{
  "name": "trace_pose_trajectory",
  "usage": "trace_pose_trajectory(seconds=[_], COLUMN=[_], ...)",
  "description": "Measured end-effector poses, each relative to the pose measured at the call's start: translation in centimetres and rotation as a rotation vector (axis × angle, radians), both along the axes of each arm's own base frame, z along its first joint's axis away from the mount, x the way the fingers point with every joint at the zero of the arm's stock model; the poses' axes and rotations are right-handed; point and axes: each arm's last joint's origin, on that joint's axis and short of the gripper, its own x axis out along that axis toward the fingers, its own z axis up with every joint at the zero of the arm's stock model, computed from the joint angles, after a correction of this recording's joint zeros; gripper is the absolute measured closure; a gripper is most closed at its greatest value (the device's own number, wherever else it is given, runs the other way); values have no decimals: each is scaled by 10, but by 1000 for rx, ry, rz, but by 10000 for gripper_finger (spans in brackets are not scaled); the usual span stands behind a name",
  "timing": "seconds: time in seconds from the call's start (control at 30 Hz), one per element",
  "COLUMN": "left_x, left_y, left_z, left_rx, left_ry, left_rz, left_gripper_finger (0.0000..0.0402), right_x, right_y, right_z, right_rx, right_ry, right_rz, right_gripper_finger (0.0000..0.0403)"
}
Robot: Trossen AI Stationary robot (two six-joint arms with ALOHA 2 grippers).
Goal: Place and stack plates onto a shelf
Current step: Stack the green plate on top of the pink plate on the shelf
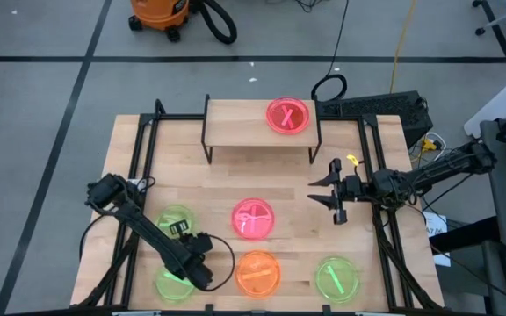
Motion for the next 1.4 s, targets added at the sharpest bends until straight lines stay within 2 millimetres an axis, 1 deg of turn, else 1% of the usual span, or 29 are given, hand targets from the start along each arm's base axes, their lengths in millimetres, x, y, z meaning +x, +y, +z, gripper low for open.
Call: trace_pose_trajectory(seconds=[0.23, 0.47, 0.8, 0.9, 1.07, 1.13, 1.3, 1.4], left_x=[0, -2, -3, -3, -3, -3, -5, -9], left_y=[4, 5, 5, 5, 5, 5, 4, 8], left_z=[11, 12, 12, 12, 12, 12, 11, 5], left_rx=[-1, -2, 1, 1, 6, 8, 15, 38], left_ry=[-35, -8, -12, -9, -8, -14, -31, -17], left_rz=[-15, 22, 45, 36, 25, 45, 88, 115], left_gripper_finger=[336, 336, 335, 319, 259, 241, 232, 231], right_x=[-1, -1, -1, -1, -1, -1, -1, -1], right_y=[3, 4, 4, 4, 4, 4, 4, 4], right_z=[0, 0, 0, 0, 0, 0, 0, 0], right_rx=[2, 5, 5, 5, 5, 5, 5, 9], right_ry=[1, 1, 1, 1, 1, 1, 1, 1], right_rz=[-2, 2, 2, 2, 2, 2, 3, 4], right_gripper_finger=[266, 266, 266, 266, 266, 266, 266, 266])
